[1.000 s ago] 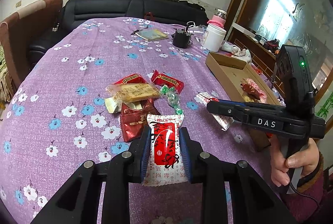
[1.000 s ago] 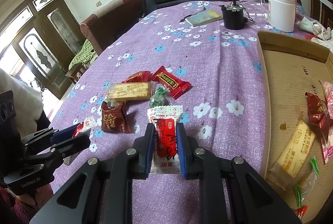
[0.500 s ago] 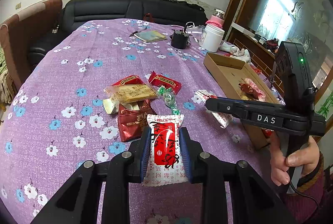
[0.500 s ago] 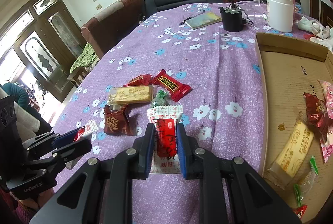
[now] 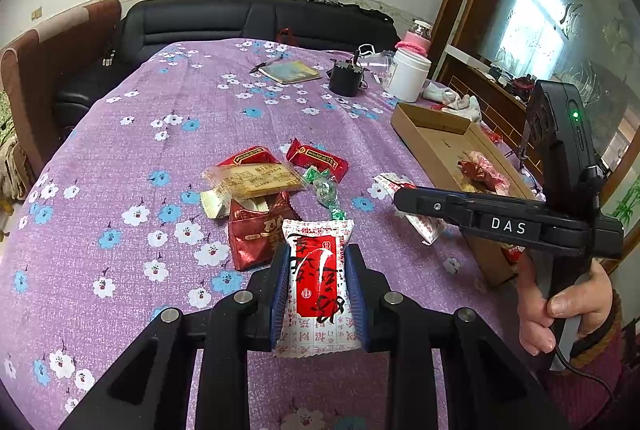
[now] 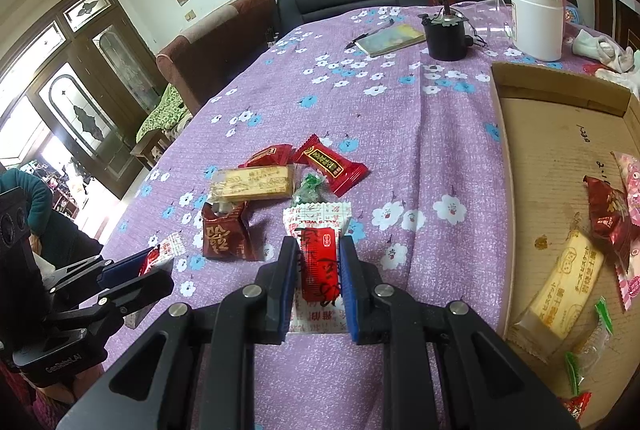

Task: Organize snacks

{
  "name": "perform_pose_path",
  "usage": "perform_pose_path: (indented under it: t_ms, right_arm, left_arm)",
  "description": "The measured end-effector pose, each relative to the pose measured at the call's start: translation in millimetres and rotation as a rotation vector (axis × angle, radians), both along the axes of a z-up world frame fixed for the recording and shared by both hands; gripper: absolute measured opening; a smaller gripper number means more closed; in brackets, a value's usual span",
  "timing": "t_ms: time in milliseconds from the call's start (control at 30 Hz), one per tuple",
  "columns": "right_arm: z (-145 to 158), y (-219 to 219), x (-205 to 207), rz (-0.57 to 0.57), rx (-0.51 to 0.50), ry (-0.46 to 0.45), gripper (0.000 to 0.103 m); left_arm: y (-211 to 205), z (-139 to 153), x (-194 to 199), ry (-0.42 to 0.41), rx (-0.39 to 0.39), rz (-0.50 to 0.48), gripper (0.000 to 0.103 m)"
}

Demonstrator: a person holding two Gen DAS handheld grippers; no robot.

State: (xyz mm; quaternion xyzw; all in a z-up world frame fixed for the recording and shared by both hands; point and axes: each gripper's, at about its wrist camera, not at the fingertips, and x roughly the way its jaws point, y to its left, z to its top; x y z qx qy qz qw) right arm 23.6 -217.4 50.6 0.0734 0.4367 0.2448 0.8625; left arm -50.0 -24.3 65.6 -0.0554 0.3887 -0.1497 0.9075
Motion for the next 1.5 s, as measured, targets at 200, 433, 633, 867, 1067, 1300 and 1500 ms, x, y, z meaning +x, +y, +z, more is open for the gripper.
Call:
perform_pose_path:
  t_ms: [200, 433, 633, 867, 1067, 1300, 1500]
  right_arm:
    - [1, 1, -1, 0.003, 0.001, 0.0, 0.02]
    - [1, 2, -2, 0.003, 0.012, 0.002, 0.02]
    - [0, 1, 0, 0.005, 0.018, 0.011, 0.02]
    - [-1, 0, 0, 0.005, 0.025, 0.01, 0.02]
    - [2, -1, 0, 0.007, 0.031, 0.009, 0.02]
    - [3, -2, 0, 0.007, 0.036, 0.007, 0.02]
    - [8, -7, 0, -0.001, 0.065, 0.005, 0.02]
  left_arm:
    - [0, 0, 0, 0.0, 0.0, 0.002, 0.028]
    - [1, 1, -1, 0.0, 0.0, 0.003, 0.028]
    - [2, 3, 0, -0.005, -0.003, 0.008, 0.028]
    - [0, 0, 0, 0.004, 0.0, 0.006, 0.028]
    - [1, 1, 0, 0.002, -0.003, 0.008, 0.028]
    - [-2, 0, 1, 0.003, 0.0, 0.004, 0.028]
    - [-2, 0, 2, 0.006, -0.002, 0.003, 0.028]
